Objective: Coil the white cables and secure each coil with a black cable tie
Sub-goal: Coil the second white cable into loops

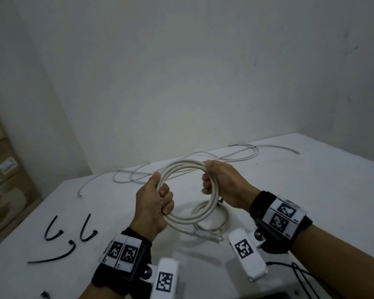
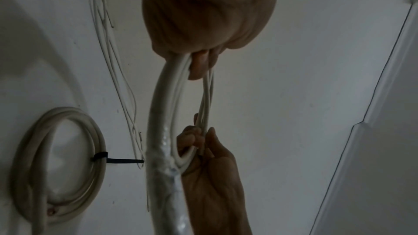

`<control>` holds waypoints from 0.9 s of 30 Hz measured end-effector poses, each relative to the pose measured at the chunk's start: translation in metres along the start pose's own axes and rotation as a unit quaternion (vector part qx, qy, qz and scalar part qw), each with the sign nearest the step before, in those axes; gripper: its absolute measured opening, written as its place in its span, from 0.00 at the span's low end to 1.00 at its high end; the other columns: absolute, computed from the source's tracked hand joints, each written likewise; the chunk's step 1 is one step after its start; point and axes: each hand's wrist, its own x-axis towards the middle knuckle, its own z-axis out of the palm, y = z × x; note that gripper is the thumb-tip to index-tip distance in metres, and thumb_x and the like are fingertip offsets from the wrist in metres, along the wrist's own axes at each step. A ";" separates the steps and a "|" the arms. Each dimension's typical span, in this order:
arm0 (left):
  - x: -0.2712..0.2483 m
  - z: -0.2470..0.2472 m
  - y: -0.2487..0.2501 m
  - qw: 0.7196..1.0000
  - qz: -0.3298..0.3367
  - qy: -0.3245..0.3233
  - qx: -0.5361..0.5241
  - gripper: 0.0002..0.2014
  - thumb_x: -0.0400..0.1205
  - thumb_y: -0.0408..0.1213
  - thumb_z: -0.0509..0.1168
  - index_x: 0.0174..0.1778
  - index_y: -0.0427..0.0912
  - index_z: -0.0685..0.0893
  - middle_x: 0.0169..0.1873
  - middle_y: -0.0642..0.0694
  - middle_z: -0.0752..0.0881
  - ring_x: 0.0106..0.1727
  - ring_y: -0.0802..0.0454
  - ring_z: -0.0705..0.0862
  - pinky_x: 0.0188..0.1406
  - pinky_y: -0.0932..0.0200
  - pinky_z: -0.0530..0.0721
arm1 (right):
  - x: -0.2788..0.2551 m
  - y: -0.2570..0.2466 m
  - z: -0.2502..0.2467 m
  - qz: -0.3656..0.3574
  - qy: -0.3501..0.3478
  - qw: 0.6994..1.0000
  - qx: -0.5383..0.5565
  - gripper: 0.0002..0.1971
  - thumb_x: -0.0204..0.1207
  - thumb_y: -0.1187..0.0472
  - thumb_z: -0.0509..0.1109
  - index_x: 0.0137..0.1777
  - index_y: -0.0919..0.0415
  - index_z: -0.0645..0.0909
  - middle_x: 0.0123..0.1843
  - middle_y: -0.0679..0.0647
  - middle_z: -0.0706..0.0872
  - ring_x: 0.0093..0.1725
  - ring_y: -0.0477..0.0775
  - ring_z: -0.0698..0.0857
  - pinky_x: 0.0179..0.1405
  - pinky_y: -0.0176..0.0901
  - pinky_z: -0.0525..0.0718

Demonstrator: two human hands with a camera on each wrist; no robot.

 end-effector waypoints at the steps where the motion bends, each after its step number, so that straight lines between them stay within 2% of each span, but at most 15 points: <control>1: 0.001 -0.001 0.001 1.000 0.001 0.003 -0.004 0.20 0.86 0.47 0.56 0.30 0.44 0.65 0.14 0.52 0.64 0.10 0.58 0.58 0.07 0.72 0.55 | -0.001 -0.001 0.000 0.001 -0.005 1.000 -0.014 0.15 0.86 0.53 0.55 0.53 0.63 0.76 0.37 0.60 0.78 0.32 0.55 0.82 0.35 0.47 0.84; 2: 0.000 -0.002 0.002 1.000 0.003 0.006 -0.009 0.19 0.86 0.47 0.56 0.30 0.44 0.66 0.15 0.52 0.64 0.10 0.58 0.58 0.07 0.72 0.55 | -0.002 -0.002 -0.001 0.006 -0.006 1.000 -0.022 0.17 0.86 0.50 0.54 0.58 0.63 0.75 0.41 0.61 0.81 0.38 0.58 0.85 0.42 0.51 0.86; 4: 0.000 -0.003 0.005 0.999 0.015 0.015 -0.027 0.18 0.87 0.46 0.57 0.31 0.44 0.67 0.16 0.52 0.65 0.10 0.59 0.58 0.08 0.72 0.55 | -0.005 -0.003 -0.003 0.018 0.001 0.999 -0.037 0.18 0.86 0.48 0.52 0.64 0.60 0.72 0.49 0.62 0.83 0.50 0.61 0.86 0.53 0.54 0.84; 5: 0.001 -0.003 0.007 0.999 0.025 0.022 -0.037 0.18 0.87 0.45 0.56 0.32 0.44 0.67 0.16 0.52 0.66 0.09 0.59 0.59 0.08 0.72 0.55 | -0.008 -0.002 -0.006 0.021 0.007 0.999 -0.046 0.17 0.86 0.50 0.52 0.66 0.60 0.71 0.52 0.62 0.83 0.51 0.61 0.85 0.53 0.54 0.82; 7: 0.005 -0.005 0.014 0.996 0.046 0.043 -0.058 0.16 0.87 0.44 0.55 0.33 0.45 0.68 0.15 0.52 0.66 0.09 0.59 0.59 0.07 0.72 0.55 | -0.017 0.000 -0.011 0.026 0.007 0.998 -0.057 0.13 0.86 0.58 0.55 0.65 0.61 0.73 0.51 0.61 0.84 0.47 0.60 0.86 0.48 0.52 0.83; 9: 0.010 -0.009 0.021 0.992 0.057 0.066 -0.088 0.15 0.87 0.44 0.56 0.34 0.45 0.69 0.14 0.53 0.66 0.09 0.59 0.59 0.07 0.71 0.55 | -0.030 0.005 -0.014 0.046 -0.037 0.997 -0.053 0.10 0.82 0.69 0.58 0.61 0.63 0.75 0.49 0.64 0.87 0.43 0.63 0.88 0.39 0.49 0.86; 10: 0.013 -0.010 0.025 0.990 0.059 0.077 -0.105 0.15 0.87 0.44 0.56 0.35 0.45 0.69 0.15 0.53 0.66 0.10 0.59 0.59 0.07 0.71 0.55 | -0.038 0.008 -0.014 0.061 -0.074 0.994 -0.049 0.11 0.80 0.72 0.60 0.60 0.64 0.75 0.49 0.66 0.88 0.42 0.65 0.89 0.38 0.49 0.88; 12: 0.018 -0.012 0.031 0.984 0.070 0.096 -0.132 0.14 0.87 0.43 0.56 0.35 0.47 0.69 0.14 0.53 0.66 0.10 0.59 0.59 0.07 0.71 0.56 | -0.051 0.016 -0.010 0.074 -0.150 0.985 -0.051 0.13 0.78 0.73 0.64 0.60 0.65 0.75 0.50 0.66 0.89 0.43 0.65 0.90 0.41 0.50 0.89; 14: 0.020 -0.010 0.033 0.980 0.084 0.108 -0.145 0.15 0.87 0.43 0.56 0.33 0.47 0.68 0.13 0.54 0.66 0.10 0.59 0.60 0.07 0.71 0.56 | -0.059 0.024 0.000 0.043 -0.173 0.982 -0.067 0.14 0.79 0.66 0.68 0.63 0.65 0.76 0.52 0.63 0.89 0.46 0.62 0.90 0.44 0.50 0.89; 16: 0.019 -0.007 0.032 0.978 0.090 0.109 -0.152 0.15 0.87 0.43 0.56 0.33 0.47 0.67 0.12 0.54 0.65 0.10 0.59 0.60 0.08 0.71 0.56 | -0.060 0.030 0.013 -0.015 -0.133 0.989 -0.060 0.15 0.80 0.59 0.66 0.62 0.68 0.78 0.50 0.62 0.88 0.45 0.58 0.89 0.45 0.50 0.88; 18: 0.016 -0.003 0.029 0.977 0.090 0.108 -0.158 0.16 0.87 0.43 0.56 0.32 0.47 0.66 0.13 0.54 0.65 0.11 0.58 0.59 0.08 0.70 0.56 | -0.056 0.031 0.025 -0.066 -0.063 0.995 -0.038 0.14 0.81 0.58 0.64 0.55 0.71 0.79 0.46 0.62 0.86 0.40 0.55 0.88 0.38 0.48 0.88; 20: 0.012 -0.002 0.027 0.976 0.089 0.105 -0.169 0.17 0.87 0.43 0.56 0.31 0.47 0.65 0.13 0.54 0.65 0.11 0.58 0.59 0.08 0.70 0.56 | -0.053 0.031 0.033 -0.096 -0.011 0.995 -0.024 0.13 0.82 0.58 0.63 0.49 0.70 0.79 0.43 0.63 0.86 0.36 0.53 0.87 0.33 0.47 0.88; 22: 0.009 -0.002 0.029 0.974 0.085 0.094 -0.188 0.19 0.87 0.43 0.54 0.30 0.46 0.63 0.14 0.53 0.65 0.11 0.58 0.59 0.08 0.69 0.56 | -0.050 0.032 0.038 -0.089 0.011 0.996 0.006 0.14 0.83 0.58 0.62 0.48 0.71 0.79 0.40 0.62 0.86 0.35 0.53 0.88 0.32 0.47 0.88; 27: 0.006 -0.001 0.032 0.974 0.067 0.056 -0.209 0.21 0.88 0.43 0.52 0.28 0.46 0.62 0.17 0.52 0.63 0.11 0.58 0.58 0.07 0.69 0.56 | -0.045 0.041 0.044 0.000 0.029 0.990 0.139 0.18 0.83 0.52 0.61 0.43 0.68 0.80 0.33 0.60 0.84 0.34 0.56 0.87 0.37 0.47 0.90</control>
